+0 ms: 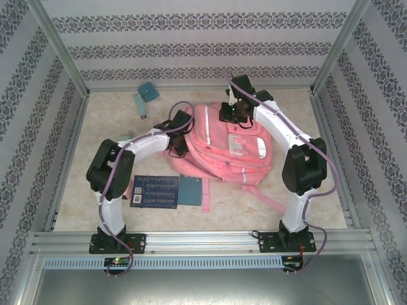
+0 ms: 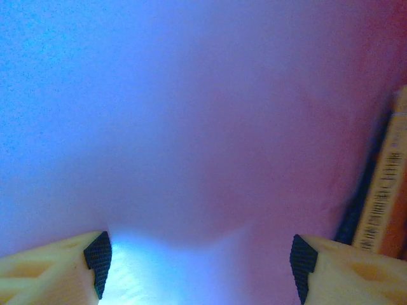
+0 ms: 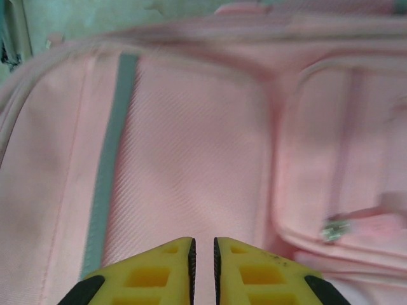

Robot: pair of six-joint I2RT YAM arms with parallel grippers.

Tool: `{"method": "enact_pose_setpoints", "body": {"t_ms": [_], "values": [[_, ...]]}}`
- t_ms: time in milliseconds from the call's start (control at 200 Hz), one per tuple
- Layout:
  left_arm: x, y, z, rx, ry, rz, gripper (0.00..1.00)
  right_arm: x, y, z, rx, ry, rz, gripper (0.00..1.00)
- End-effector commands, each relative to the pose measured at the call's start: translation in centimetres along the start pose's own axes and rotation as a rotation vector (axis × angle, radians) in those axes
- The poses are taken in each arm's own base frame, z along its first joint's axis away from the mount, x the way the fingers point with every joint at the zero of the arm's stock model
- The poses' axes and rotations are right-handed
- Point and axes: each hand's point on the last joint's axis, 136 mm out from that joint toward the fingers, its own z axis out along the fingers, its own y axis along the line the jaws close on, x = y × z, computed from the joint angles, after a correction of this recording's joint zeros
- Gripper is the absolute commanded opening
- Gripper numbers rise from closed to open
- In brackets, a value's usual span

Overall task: Pack the student bag
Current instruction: Move the student bag to the center of the table.

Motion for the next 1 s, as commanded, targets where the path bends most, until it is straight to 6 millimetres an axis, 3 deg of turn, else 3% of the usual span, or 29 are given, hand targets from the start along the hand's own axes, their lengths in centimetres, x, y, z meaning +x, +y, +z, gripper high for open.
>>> {"method": "enact_pose_setpoints", "body": {"t_ms": [0, 85, 195, 395, 510, 615, 794, 869, 994], "values": [[0.1, -5.4, 1.5, 0.127, 0.005, 0.007, 0.76, -0.1, -0.2, -2.3, 0.016, -0.045, -0.022, 0.19], [0.3, -7.5, 2.8, 0.152, 0.021, 0.009, 0.75, 0.1, -0.9, -2.8, 0.026, -0.047, -0.012, 0.19], [0.7, -8.0, 3.3, 0.126, 0.026, 0.021, 0.75, 0.3, -1.5, -3.4, 0.033, -0.053, -0.004, 0.2], [0.6, -3.3, 1.4, -0.11, 0.028, 0.093, 0.77, 1.7, -0.6, -3.0, -0.011, -0.033, -0.008, 0.25], [0.5, -0.4, -0.6, -0.231, 0.05, 0.155, 0.78, 3.0, 0.8, -1.8, -0.063, -0.003, -0.013, 0.27], [0.1, 1.0, -2.7, -0.304, 0.045, 0.244, 0.78, 4.1, 1.6, -0.1, -0.081, 0.033, -0.014, 0.28], [-1.6, 1.9, -6.3, -0.392, -0.026, 0.373, 0.78, 4.4, 1.7, 1.0, -0.062, 0.047, -0.014, 0.28], [-1.8, 1.1, -6.6, -0.343, -0.049, 0.406, 0.8, 4.2, 1.9, 0.9, -0.065, 0.041, -0.014, 0.29], [-1.0, -0.2, -5.8, -0.167, -0.022, 0.302, 0.8, 4.1, 2.7, 0.4, -0.103, 0.031, -0.013, 0.29]]}}
